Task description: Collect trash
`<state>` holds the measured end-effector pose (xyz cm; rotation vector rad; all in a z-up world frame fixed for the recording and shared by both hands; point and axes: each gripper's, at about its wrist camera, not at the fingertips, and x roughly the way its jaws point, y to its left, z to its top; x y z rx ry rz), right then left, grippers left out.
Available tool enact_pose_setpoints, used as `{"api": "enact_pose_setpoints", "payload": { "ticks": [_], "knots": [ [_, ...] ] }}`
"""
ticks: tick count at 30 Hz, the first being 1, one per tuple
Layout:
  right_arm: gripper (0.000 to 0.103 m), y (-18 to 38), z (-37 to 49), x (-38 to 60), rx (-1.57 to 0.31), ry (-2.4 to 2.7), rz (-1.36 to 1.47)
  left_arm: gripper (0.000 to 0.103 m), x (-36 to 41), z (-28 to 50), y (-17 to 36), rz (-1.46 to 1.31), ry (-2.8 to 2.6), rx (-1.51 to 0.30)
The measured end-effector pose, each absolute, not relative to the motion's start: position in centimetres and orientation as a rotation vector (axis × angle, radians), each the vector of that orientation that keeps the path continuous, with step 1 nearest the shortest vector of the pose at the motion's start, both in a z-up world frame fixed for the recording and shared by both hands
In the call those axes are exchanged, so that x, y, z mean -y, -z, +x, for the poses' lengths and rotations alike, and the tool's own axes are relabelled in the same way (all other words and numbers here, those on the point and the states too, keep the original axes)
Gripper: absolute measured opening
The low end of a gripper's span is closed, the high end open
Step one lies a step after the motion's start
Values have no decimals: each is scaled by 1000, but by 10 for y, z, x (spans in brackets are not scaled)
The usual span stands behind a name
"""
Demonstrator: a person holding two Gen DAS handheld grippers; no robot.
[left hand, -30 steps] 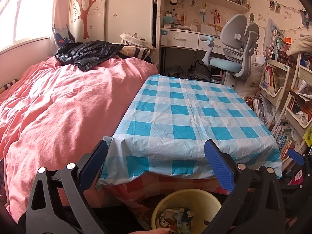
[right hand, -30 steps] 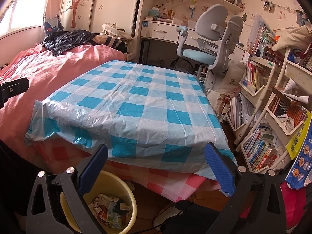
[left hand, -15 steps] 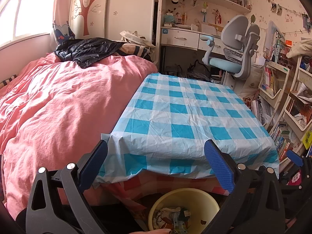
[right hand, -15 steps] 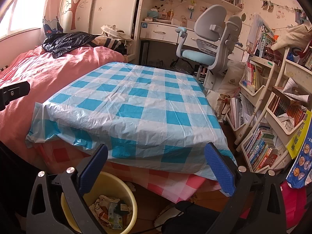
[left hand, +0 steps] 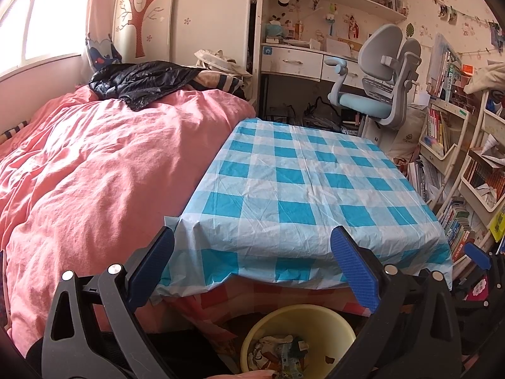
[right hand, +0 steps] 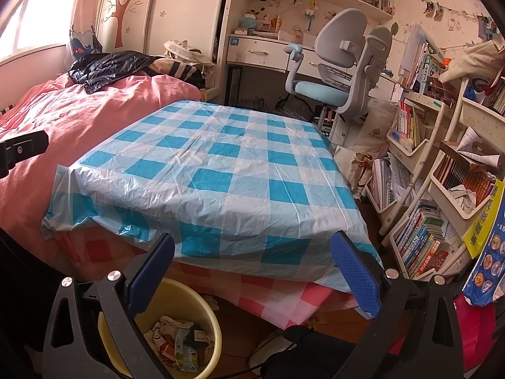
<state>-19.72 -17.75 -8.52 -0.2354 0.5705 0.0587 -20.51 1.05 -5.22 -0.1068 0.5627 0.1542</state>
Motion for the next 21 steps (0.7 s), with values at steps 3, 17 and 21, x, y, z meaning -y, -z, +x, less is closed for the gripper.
{"api": "enact_pose_setpoints", "payload": {
  "ticks": [3, 17, 21],
  "knots": [
    [95, 85, -197, 178, -571, -59, -235, 96, -10, -206, 53, -101, -152, -561],
    [95, 85, -197, 177, -571, -60, -237, 96, -7, -208, 50, -81, -149, -550],
    [95, 85, -197, 177, -571, -59, -236, 96, -6, -207, 49, -78, -148, -550]
  ]
}}
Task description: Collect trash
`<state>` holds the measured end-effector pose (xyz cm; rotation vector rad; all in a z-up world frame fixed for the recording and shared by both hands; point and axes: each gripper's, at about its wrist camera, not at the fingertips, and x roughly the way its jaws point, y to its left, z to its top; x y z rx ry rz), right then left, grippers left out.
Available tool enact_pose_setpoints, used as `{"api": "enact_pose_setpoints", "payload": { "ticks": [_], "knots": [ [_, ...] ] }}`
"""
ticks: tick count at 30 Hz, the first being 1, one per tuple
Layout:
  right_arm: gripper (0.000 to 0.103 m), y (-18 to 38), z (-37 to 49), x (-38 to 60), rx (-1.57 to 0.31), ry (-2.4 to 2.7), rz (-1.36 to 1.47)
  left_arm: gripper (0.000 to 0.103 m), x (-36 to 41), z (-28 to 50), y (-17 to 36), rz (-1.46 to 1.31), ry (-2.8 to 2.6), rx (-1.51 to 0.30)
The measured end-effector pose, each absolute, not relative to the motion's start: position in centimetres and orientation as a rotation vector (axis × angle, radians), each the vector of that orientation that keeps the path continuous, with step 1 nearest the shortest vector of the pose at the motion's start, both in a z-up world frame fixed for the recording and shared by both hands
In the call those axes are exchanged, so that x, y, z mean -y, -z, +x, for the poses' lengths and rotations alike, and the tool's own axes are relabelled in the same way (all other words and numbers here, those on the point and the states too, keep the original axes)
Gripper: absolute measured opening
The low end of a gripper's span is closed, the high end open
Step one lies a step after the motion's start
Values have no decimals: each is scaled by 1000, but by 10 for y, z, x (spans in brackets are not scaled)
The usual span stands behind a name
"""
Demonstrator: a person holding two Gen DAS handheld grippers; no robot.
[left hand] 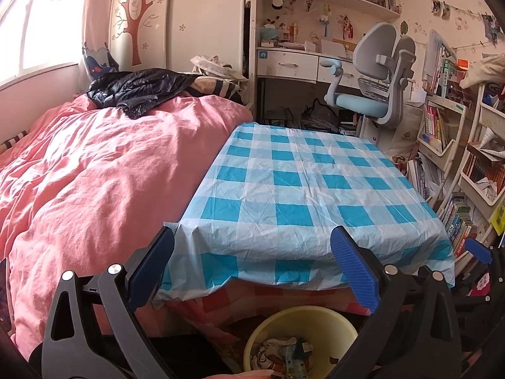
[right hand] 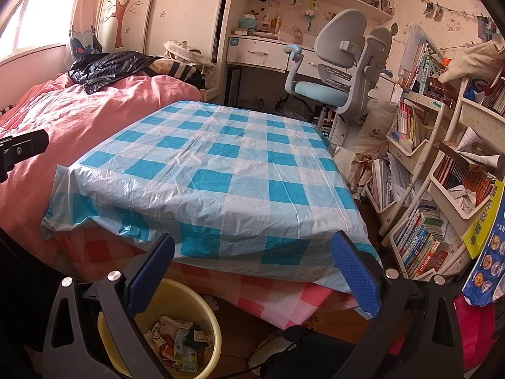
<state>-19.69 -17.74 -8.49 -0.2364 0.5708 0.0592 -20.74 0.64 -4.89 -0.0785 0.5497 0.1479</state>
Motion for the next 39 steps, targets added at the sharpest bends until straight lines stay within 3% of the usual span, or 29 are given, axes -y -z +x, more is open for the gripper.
{"api": "enact_pose_setpoints", "payload": {
  "ticks": [39],
  "knots": [
    [95, 86, -197, 176, -574, -60, -239, 96, -2, -206, 43, -68, -144, -545]
  ]
}}
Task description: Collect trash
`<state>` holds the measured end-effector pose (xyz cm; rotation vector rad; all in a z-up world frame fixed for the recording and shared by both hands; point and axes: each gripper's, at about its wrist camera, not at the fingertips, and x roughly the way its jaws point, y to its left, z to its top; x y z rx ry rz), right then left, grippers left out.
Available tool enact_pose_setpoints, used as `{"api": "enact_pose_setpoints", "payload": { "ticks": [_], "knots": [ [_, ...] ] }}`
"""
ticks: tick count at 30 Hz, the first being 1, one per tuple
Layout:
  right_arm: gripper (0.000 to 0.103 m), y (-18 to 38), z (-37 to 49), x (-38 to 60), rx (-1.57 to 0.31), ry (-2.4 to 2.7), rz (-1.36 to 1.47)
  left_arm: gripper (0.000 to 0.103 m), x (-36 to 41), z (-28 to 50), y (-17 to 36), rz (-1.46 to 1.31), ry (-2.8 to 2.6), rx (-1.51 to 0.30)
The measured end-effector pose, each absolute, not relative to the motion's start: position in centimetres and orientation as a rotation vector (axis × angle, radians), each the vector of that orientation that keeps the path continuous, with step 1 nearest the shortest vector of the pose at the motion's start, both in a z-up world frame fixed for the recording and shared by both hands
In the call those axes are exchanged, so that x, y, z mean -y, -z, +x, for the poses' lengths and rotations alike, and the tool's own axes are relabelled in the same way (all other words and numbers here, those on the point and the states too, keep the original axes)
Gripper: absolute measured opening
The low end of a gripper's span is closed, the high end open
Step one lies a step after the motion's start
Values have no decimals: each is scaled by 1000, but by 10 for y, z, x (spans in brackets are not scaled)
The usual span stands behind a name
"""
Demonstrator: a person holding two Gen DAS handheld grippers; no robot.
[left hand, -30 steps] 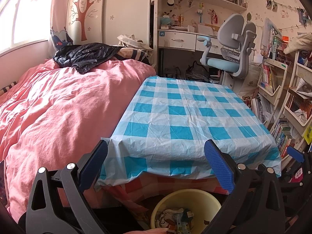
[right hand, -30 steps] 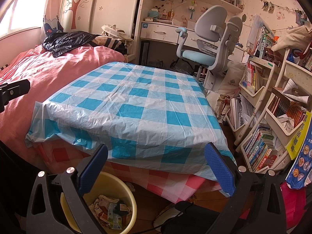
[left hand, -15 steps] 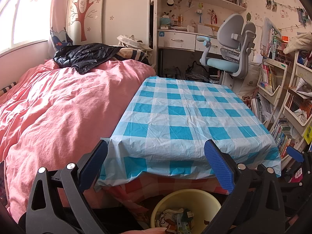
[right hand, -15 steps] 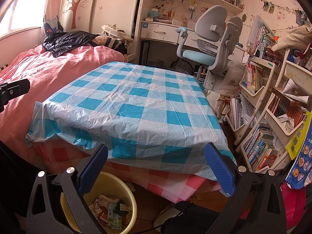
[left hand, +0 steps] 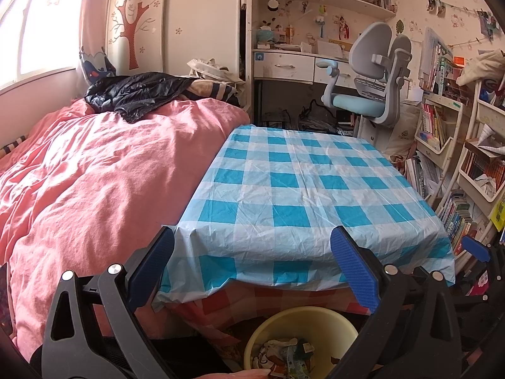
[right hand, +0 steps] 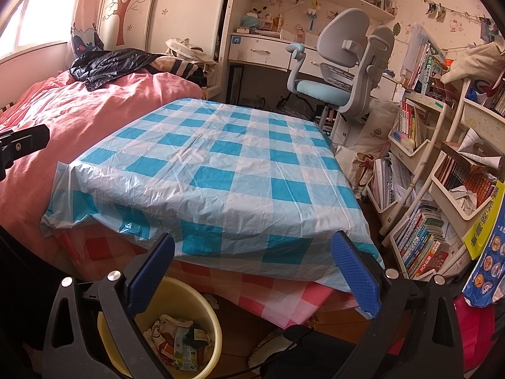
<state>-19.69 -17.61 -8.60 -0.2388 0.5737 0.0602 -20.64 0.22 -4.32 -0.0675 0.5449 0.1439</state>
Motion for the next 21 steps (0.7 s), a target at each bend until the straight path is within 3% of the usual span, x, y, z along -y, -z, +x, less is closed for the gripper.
{"api": "enact_pose_setpoints", "payload": {
  "ticks": [21],
  "knots": [
    [95, 86, -197, 176, -574, -60, -240, 96, 0, -204, 42, -58, -143, -549]
  ]
}}
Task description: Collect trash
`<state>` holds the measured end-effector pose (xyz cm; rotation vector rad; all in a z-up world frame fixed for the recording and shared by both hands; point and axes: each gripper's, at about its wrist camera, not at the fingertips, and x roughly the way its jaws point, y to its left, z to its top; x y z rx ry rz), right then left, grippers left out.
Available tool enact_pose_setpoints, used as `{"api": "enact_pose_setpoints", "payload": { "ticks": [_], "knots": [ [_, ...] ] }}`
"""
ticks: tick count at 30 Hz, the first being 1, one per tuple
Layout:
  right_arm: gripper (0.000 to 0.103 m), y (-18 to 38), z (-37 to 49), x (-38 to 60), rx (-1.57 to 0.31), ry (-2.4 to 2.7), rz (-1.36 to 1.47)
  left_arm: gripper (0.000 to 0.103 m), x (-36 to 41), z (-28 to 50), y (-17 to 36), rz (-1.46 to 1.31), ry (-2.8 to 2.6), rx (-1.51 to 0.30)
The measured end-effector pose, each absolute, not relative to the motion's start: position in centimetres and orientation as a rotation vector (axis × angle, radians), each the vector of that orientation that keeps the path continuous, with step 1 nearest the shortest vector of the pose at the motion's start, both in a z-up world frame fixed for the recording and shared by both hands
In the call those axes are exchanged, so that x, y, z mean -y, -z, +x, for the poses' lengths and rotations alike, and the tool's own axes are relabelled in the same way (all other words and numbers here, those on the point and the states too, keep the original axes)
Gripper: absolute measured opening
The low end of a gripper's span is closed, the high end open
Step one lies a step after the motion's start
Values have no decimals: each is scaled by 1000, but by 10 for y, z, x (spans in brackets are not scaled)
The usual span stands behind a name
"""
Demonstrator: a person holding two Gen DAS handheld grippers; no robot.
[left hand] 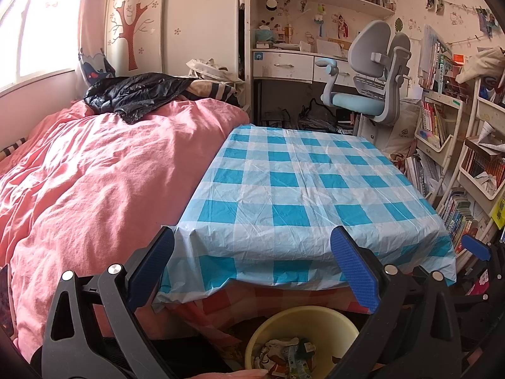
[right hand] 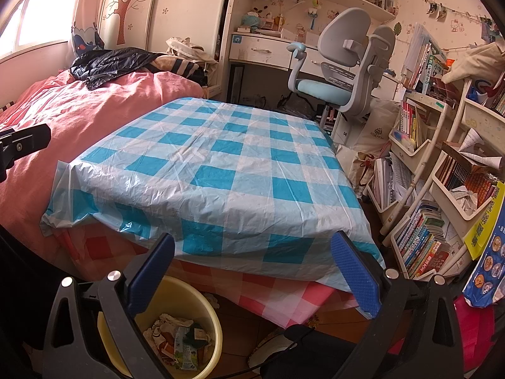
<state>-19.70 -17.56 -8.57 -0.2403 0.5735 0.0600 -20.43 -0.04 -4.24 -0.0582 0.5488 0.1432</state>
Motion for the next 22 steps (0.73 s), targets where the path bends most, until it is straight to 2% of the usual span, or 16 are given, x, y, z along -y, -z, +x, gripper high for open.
{"api": "enact_pose_setpoints", "payload": {
  "ticks": [10, 22],
  "knots": [
    [95, 80, -194, 175, -567, -69, -222, 96, 16, -210, 38, -8, -37, -487],
    [95, 67, -107, 182, -631, -90, -273, 96, -3, -130, 44, -64, -63, -662]
  ]
}}
